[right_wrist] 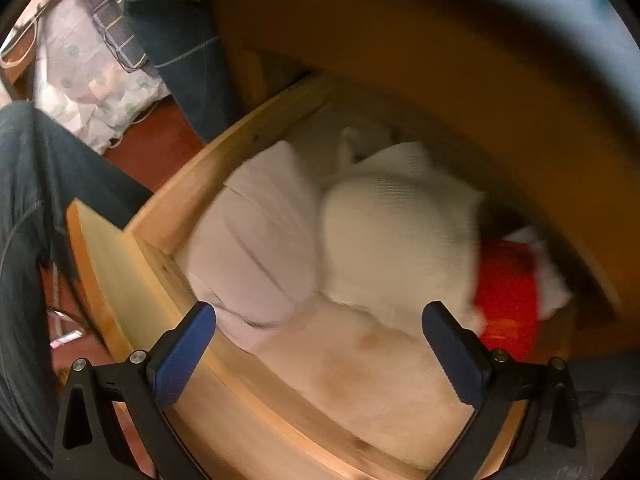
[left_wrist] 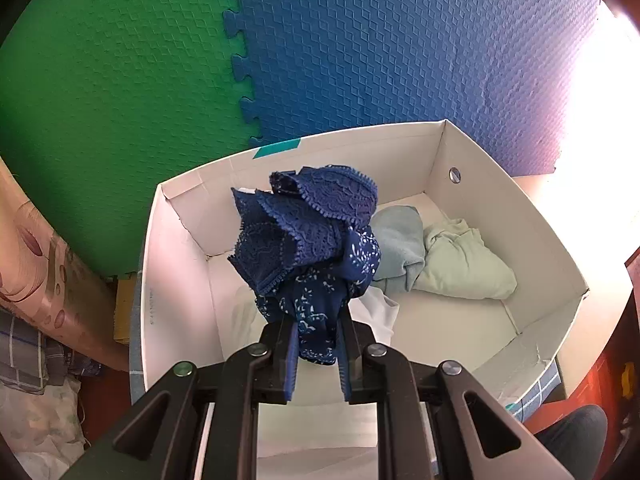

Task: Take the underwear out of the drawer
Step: 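Hold navy underwear over box with left gripper while right gripper grasps pale pink underwear, then open left gripper to drop navy underwear in box while right gripper lifts pale pink underwear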

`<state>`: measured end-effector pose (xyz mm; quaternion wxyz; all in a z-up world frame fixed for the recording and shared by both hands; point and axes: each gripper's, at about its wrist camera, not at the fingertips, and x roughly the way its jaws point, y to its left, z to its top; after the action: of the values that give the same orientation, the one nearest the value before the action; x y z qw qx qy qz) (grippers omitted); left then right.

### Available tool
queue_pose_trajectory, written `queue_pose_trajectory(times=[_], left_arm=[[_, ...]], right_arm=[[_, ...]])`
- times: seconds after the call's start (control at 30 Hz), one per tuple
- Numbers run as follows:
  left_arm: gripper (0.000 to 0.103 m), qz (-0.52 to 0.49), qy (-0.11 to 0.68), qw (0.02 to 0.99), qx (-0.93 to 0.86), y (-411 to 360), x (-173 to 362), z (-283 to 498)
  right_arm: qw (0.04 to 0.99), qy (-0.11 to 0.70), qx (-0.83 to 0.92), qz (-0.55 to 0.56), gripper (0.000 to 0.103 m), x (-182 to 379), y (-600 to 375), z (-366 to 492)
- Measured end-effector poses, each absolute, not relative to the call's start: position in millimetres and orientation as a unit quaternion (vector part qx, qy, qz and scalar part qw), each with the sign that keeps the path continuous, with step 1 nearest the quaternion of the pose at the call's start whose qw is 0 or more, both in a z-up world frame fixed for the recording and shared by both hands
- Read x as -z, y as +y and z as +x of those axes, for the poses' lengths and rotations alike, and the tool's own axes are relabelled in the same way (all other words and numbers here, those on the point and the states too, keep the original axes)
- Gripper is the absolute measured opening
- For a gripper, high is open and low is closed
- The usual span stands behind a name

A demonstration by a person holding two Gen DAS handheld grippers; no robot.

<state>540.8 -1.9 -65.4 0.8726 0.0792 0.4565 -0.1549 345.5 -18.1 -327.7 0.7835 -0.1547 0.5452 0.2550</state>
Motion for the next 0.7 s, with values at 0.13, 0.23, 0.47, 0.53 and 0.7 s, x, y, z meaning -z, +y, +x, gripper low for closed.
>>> queue_pose_trajectory(times=[0.13, 0.23, 0.47, 0.53, 0.7], left_arm=[[0.016, 0.078, 0.458, 0.871, 0.160, 0, 67, 541], [0.016, 0.077, 0.457, 0.871, 0.162, 2, 68, 542], [0.016, 0.068, 0.459, 0.870, 0.167, 5, 71, 542], [0.016, 0.065, 0.458, 0.870, 0.169, 5, 70, 542], [0.016, 0.056, 0.458, 0.870, 0.171, 7, 70, 543]], right_arm=[[0.768, 0.586, -0.248, -0.070, 0.102, 330, 1, 368], [0.741, 0.632, -0.222, -0.040, 0.102, 341, 18, 381], [0.697, 0.698, -0.164, -0.005, 0.102, 374, 38, 400], [0.669, 0.726, -0.160, -0.010, 0.102, 387, 43, 406], [0.609, 0.778, -0.152, -0.024, 0.101, 419, 51, 423]])
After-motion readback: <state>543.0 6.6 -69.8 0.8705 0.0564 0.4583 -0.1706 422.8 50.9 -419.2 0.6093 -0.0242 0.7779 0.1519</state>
